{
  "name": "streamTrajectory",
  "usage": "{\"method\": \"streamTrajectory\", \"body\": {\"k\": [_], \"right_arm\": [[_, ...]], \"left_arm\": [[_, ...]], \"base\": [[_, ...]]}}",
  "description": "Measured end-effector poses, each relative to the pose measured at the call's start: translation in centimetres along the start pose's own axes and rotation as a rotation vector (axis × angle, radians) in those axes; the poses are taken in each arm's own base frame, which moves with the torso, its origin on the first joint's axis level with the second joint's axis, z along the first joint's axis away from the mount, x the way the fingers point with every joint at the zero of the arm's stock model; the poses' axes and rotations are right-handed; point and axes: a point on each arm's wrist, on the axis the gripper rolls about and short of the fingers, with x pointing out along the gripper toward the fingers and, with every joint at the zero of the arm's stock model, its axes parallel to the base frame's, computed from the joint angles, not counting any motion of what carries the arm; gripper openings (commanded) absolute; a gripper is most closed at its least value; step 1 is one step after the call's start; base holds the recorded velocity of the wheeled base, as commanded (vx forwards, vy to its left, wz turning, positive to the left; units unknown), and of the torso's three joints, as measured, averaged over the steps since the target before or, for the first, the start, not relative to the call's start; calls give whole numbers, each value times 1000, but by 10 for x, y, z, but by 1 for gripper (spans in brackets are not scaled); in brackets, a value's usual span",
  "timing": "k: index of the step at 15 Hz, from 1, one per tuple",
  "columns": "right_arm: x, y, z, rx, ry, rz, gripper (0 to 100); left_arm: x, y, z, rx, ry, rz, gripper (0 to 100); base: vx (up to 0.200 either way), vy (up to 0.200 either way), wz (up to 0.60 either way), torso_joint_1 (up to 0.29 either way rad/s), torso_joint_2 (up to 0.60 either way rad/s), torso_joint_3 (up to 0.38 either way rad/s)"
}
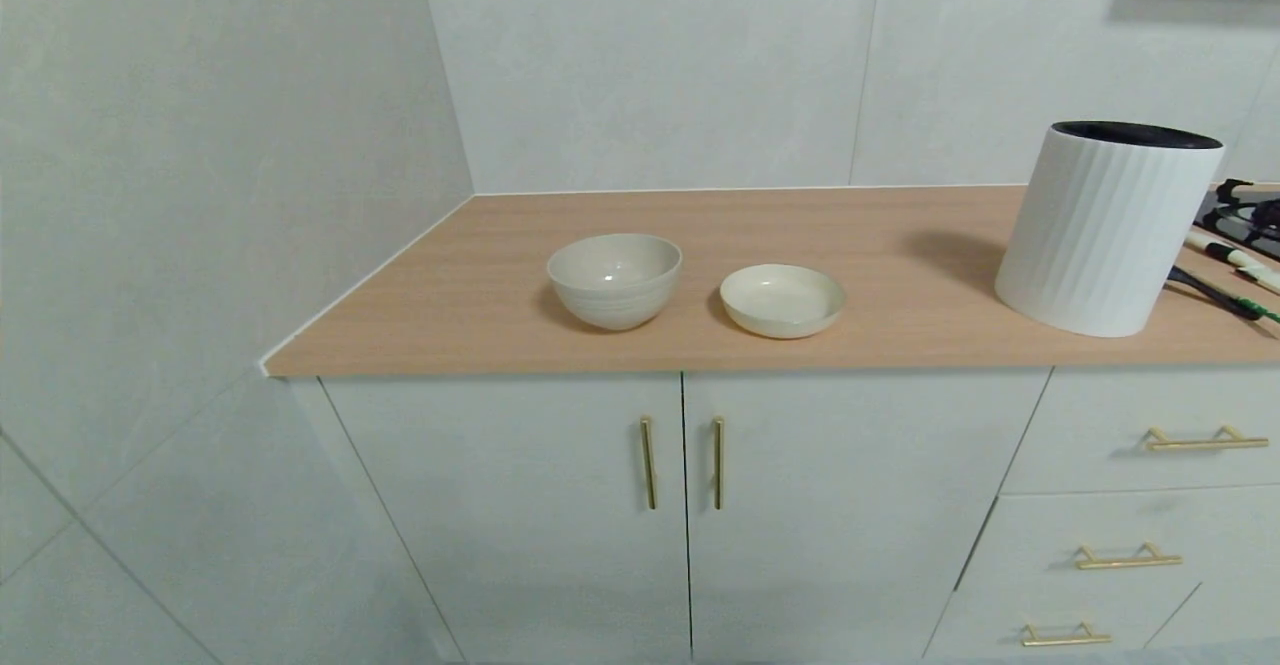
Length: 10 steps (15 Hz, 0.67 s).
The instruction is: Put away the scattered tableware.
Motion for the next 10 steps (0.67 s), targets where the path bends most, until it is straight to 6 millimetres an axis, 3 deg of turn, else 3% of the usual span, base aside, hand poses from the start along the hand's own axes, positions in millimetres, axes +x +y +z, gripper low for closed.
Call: {"method": "streamTrajectory", "body": {"k": [10], "right_arm": [[0,0,0,0,0,0,100]], "left_arm": [[0,0,0,0,0,0,100]], "base": [[0,0,0,-136,455,316]]}}
